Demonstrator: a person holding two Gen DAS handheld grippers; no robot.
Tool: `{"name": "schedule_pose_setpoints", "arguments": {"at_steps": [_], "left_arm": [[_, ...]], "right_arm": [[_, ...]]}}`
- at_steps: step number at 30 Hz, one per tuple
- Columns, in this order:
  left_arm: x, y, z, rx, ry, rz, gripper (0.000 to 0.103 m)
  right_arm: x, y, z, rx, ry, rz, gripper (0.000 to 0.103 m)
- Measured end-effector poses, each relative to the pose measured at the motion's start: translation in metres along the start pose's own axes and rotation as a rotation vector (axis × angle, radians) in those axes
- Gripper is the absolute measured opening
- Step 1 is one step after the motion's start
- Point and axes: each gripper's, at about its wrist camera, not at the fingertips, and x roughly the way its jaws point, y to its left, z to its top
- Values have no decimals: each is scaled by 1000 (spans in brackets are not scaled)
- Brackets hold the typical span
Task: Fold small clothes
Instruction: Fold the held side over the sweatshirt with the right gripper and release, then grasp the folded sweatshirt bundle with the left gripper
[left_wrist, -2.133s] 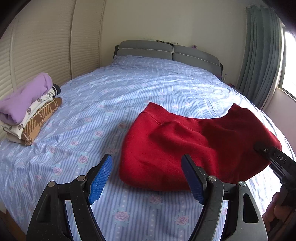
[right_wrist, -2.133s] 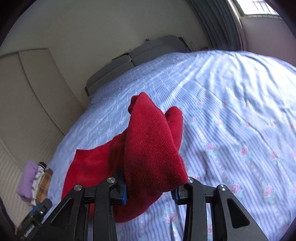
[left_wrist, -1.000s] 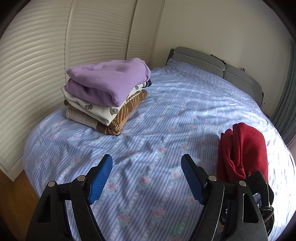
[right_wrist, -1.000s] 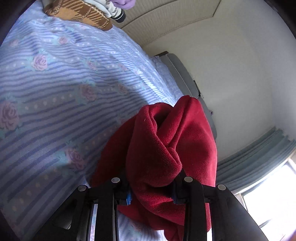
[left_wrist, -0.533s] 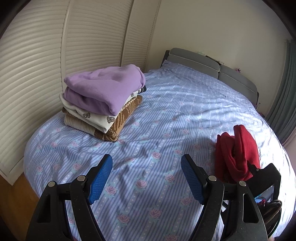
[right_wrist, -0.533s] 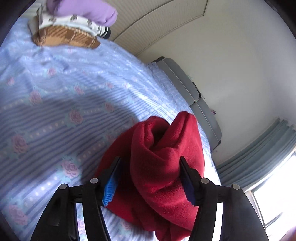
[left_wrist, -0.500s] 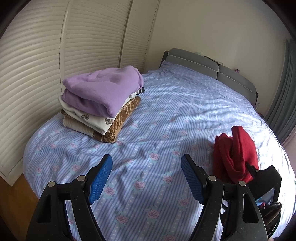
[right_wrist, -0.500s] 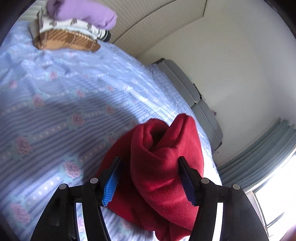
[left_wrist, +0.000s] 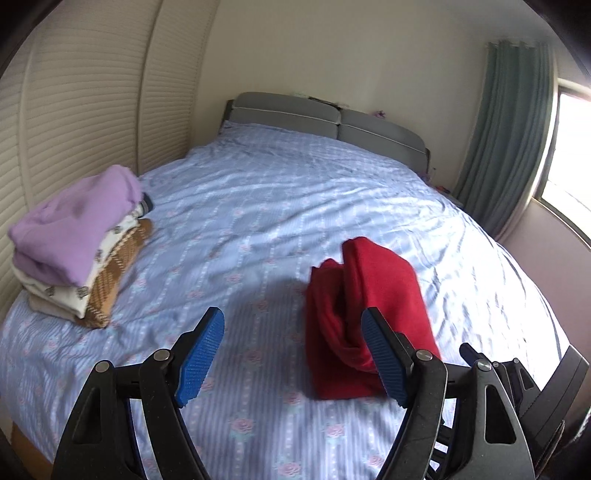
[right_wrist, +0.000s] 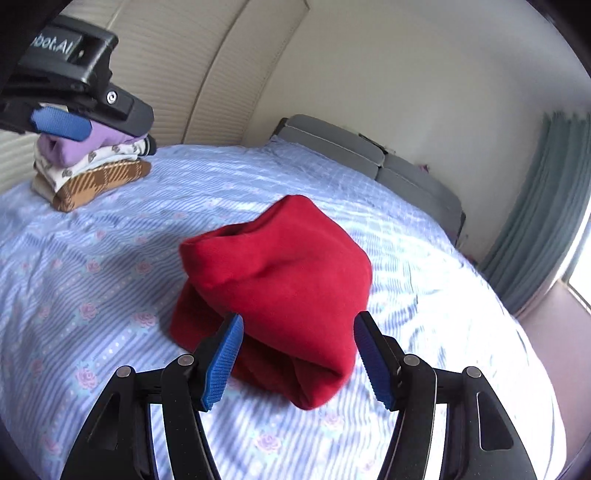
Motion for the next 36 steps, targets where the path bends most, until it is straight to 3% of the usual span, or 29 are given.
{"name": "schedule_pose_setpoints", "arguments": {"at_steps": [6, 9, 12, 16, 19, 26, 27, 29, 36], "left_arm": [[50, -51, 2, 116, 92, -144, 74], [75, -64, -1, 147, 144, -138, 74], [93, -63, -7, 140, 196, -127, 63], [108, -51, -19, 88, 251, -124, 40], [115, -43, -28, 47, 278, -154, 30], [113, -46, -31, 39, 264, -166, 26], [114, -45, -31, 36, 266, -167, 26], [116, -43, -31, 34, 268, -170, 26], [133, -35, -47, 40, 275, -189, 26]], "right_arm": [[8, -46, -29, 154, 63, 3, 62], [16, -66, -46, 237, 110, 11, 62], [24, -79, -58, 298, 143, 30, 63], [36, -86, -67, 355, 158, 75, 63], [46, -85, -71, 368, 167, 127, 62], [62, -61, -58, 325, 148, 216, 62], [65, -58, -56, 314, 147, 218, 60], [71, -56, -53, 315, 153, 240, 36], [82, -62, -67, 367, 181, 261, 22]]}}
